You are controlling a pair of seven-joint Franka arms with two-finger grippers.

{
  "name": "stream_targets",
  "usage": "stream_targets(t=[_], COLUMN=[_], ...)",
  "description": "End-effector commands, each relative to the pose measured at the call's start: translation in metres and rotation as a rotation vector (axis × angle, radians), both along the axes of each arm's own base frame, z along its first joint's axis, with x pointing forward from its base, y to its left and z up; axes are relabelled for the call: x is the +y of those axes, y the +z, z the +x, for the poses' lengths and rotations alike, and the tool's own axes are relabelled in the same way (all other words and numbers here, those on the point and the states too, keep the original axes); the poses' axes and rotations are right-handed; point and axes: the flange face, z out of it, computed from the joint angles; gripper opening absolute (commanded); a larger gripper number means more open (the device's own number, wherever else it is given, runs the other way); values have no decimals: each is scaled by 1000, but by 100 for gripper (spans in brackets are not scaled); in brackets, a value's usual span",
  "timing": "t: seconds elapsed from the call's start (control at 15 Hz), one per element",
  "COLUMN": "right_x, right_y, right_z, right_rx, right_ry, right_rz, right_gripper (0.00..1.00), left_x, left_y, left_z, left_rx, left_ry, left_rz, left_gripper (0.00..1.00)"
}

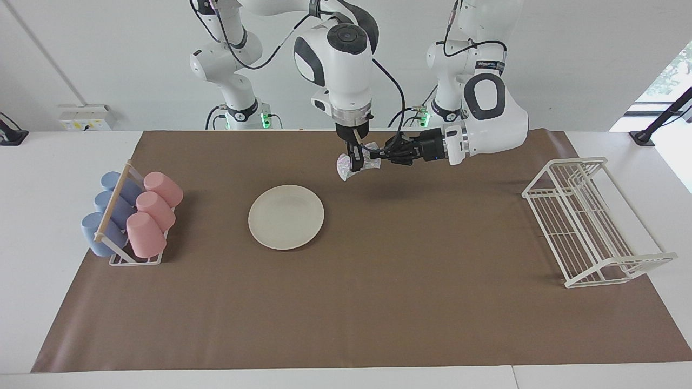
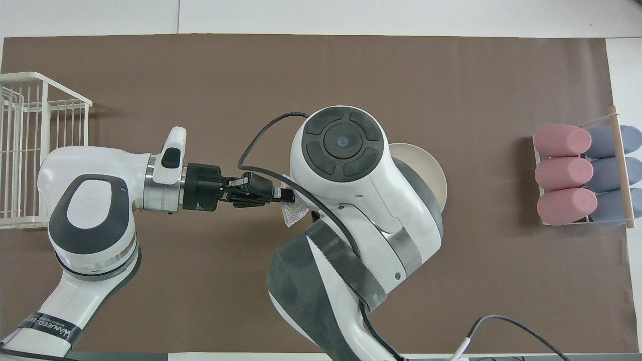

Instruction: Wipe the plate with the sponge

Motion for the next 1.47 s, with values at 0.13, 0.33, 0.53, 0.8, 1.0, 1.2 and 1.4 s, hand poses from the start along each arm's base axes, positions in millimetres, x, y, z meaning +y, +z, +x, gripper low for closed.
stream_targets(t=[0.13,0.33,0.53,0.8,1.0,1.2,1.4], right_x=[-59,-119,-199,-307,-333,-349,-359], right_y=[10,21,36,69,90,99,99], right_z=[33,56,74,73,51,42,38], right_rx=[-13,-27,-22,-37,6,19,18], right_ry=[239,456,707,983,1058,1089,1163], right_rz=[-11,1,13,37,29,35,51], right_gripper=[100,100,100,100,100,100,100], left_x=[8,20,35,59,66,77,89], left_y=[4,5,13,45,63,72,80], left_z=[-5,3,13,34,41,44,49], left_rx=[37,49,63,79,60,3,-62], left_ry=[28,59,75,103,109,88,62], left_rz=[-7,5,91,318,488,687,897], left_gripper=[0,0,0,0,0,0,0])
